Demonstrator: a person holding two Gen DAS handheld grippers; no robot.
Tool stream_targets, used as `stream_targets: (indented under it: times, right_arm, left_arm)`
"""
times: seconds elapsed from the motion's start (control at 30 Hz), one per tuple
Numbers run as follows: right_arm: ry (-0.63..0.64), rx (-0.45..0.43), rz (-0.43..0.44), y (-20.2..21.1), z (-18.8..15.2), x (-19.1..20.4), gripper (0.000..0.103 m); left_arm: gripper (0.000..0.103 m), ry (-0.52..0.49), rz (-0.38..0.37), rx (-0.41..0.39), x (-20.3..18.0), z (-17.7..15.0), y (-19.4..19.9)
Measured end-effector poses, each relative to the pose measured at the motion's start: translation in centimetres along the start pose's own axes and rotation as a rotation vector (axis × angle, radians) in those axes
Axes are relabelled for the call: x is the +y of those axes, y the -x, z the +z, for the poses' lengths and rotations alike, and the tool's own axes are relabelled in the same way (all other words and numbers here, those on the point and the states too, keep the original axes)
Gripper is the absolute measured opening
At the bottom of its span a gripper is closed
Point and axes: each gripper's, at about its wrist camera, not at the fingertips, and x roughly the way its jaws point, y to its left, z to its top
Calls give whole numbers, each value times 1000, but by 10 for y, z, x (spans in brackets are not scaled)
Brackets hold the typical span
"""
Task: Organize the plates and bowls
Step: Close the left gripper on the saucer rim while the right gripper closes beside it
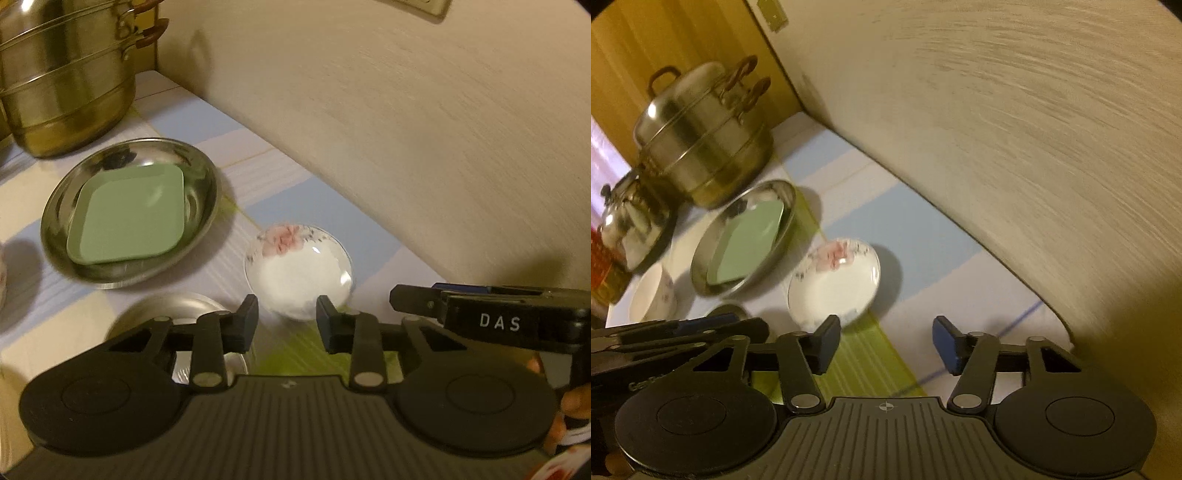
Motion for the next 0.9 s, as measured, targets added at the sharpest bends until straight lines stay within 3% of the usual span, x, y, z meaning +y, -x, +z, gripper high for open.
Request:
stream_targets:
  times: [0.37, 0.6, 0.67, 0.9]
  right_arm:
    - [2, -7, -6, -52, 19, 10, 31]
    - [-9, 26, -28, -72, 22, 6, 24]
    - [-12, 38, -26, -75, 22, 6, 17]
    - [5, 53, -40, -82, 22, 8, 9]
  left_arm:
    - [27, 43, 20, 112, 25, 30, -55]
    - [23, 73, 17, 173, 34, 36, -79]
    - [21, 82, 13, 184, 35, 35, -82]
    - [14, 86, 5, 194, 34, 34, -88]
